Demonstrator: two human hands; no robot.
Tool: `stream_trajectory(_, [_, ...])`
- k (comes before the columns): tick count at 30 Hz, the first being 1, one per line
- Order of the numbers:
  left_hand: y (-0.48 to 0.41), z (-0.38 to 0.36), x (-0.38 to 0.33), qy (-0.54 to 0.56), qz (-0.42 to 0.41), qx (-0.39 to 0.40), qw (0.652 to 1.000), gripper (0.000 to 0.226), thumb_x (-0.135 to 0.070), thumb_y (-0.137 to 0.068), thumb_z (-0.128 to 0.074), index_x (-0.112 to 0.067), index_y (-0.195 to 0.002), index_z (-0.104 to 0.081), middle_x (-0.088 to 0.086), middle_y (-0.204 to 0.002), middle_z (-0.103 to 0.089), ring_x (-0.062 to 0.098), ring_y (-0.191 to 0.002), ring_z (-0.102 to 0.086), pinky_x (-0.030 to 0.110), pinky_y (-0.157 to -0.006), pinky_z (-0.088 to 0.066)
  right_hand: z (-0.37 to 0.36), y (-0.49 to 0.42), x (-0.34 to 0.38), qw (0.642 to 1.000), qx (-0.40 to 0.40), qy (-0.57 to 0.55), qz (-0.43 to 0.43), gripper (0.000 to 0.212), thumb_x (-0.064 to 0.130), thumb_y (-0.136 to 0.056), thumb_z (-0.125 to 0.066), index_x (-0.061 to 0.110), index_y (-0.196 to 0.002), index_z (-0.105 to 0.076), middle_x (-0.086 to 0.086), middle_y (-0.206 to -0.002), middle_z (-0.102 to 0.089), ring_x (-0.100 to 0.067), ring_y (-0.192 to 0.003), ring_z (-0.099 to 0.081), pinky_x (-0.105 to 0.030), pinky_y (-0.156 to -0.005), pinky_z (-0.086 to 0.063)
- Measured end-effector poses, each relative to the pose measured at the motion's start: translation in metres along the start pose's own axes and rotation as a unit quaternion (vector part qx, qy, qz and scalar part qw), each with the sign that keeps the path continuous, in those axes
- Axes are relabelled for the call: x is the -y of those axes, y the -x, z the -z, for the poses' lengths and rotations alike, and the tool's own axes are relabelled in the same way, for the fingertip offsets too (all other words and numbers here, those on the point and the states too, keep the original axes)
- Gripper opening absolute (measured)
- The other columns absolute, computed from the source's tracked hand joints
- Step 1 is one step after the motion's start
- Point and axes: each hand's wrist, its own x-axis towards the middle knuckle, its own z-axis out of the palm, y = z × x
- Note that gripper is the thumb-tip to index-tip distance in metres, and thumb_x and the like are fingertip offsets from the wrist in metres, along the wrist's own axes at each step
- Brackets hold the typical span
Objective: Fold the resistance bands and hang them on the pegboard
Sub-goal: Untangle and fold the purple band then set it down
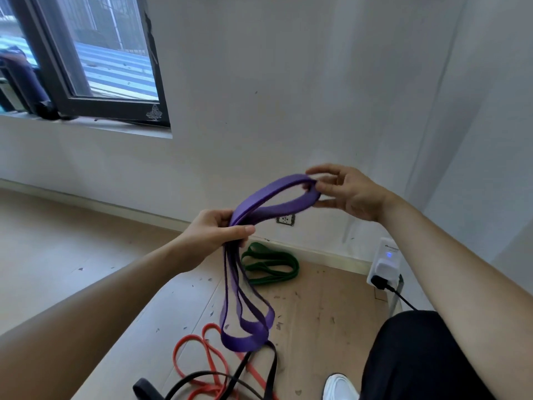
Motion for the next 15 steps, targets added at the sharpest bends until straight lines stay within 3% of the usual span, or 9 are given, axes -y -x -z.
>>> stream_trajectory(2, [0.001, 0.006, -0.001, -0.009, -0.003, 0.005, 1.0, 0.038, -0.034, -0.079, -0.086, -0.009, -0.104, -0.073, 0.003, -0.08, -0.067, 0.022, -0.078, -0.065, 0.03, -0.078, -0.055, 0.009, 0.002, -0.013, 0.993, 0.063, 0.065, -0.08, 0.072, 0.028, -0.07, -0.09, 0.012, -0.133, -0.059, -0.018, -0.124, -0.07, -0.032, -0.115, -0.068, -0.053, -0.1, -0.054])
stream_trajectory(5, [0.002, 0.007, -0.006, -0.041, -0.001, 0.017, 0.999, 0.041, -0.035, -0.077, -0.085, -0.007, -0.103, -0.073, 0.004, -0.083, -0.068, 0.021, -0.078, -0.065, 0.03, -0.079, -0.054, -0.001, -0.001, -0.019, 0.964, 0.124, 0.199, -0.123, 0.065, 0.022, -0.077, -0.083, 0.016, -0.136, -0.058, -0.011, -0.125, -0.071, -0.032, -0.118, -0.066, -0.055, -0.108, -0.048])
stream_trajectory(11, [0.005, 0.001, -0.015, -0.087, 0.012, 0.023, 0.996, 0.043, -0.032, -0.072, -0.086, -0.004, -0.102, -0.075, 0.01, -0.084, -0.069, 0.023, -0.077, -0.065, 0.038, -0.081, -0.055, -0.07, -0.004, 0.011, 0.943, 0.139, 0.297, -0.059, 0.076, 0.036, -0.075, -0.087, 0.032, -0.142, -0.052, 0.01, -0.134, -0.063, -0.009, -0.127, -0.057, -0.031, -0.105, -0.048])
stream_trajectory(15, [0.008, 0.004, -0.019, -0.098, 0.005, 0.003, 0.995, 0.042, -0.031, -0.069, -0.089, -0.005, -0.1, -0.077, 0.016, -0.087, -0.075, 0.029, -0.081, -0.072, 0.041, -0.083, -0.059, -0.112, -0.004, 0.006, 0.931, 0.158, 0.328, 0.003, 0.06, 0.023, -0.08, -0.086, 0.021, -0.134, -0.06, 0.003, -0.12, -0.069, -0.01, -0.108, -0.067, -0.026, -0.094, -0.055])
